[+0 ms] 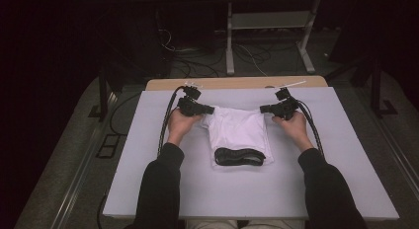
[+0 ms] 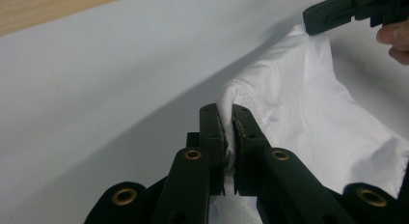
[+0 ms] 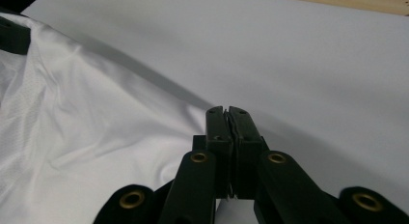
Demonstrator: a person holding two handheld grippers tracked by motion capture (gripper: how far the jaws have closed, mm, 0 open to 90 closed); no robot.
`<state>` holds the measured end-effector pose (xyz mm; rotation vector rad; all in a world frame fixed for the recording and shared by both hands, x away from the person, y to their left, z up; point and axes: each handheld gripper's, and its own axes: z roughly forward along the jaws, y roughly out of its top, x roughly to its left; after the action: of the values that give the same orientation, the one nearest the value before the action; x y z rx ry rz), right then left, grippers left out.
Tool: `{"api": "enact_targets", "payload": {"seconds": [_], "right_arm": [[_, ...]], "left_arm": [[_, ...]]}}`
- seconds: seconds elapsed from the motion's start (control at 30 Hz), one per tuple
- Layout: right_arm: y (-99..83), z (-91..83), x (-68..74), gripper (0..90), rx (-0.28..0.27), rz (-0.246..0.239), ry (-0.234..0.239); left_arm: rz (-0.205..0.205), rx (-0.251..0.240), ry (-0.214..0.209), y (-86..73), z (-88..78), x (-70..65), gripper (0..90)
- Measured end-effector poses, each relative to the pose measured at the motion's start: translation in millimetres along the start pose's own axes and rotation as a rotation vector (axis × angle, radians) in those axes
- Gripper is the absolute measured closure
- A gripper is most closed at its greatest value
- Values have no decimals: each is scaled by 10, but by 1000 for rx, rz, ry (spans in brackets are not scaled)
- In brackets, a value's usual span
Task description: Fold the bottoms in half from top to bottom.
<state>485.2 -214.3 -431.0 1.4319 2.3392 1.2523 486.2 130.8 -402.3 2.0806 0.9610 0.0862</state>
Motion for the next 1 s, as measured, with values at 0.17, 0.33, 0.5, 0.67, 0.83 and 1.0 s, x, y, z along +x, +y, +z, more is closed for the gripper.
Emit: {"api": "enact_targets", "payload": {"seconds": [0.17, 0.33, 0.5, 0.67, 0.83, 1.0], "right_arm": [[61, 34, -19, 869, -8, 16, -22], [116, 63, -61, 869, 4, 11, -37], [122, 104, -104, 866, 8, -16, -23], [91, 73, -91, 754, -5, -26, -4], [57, -42, -36, 542, -43, -50, -3], [-5, -121, 12, 416, -61, -75, 18]], "left_arm": [[-12, -29, 17, 38, 43, 26, 835], [-23, -34, 28, 68, 97, 45, 833], [-30, -35, 24, 56, 137, 78, 773], [-37, -21, 71, -19, 153, 65, 470], [-60, -54, 29, -97, 87, 73, 306], [-60, -73, -7, -121, 2, 45, 140]]}}
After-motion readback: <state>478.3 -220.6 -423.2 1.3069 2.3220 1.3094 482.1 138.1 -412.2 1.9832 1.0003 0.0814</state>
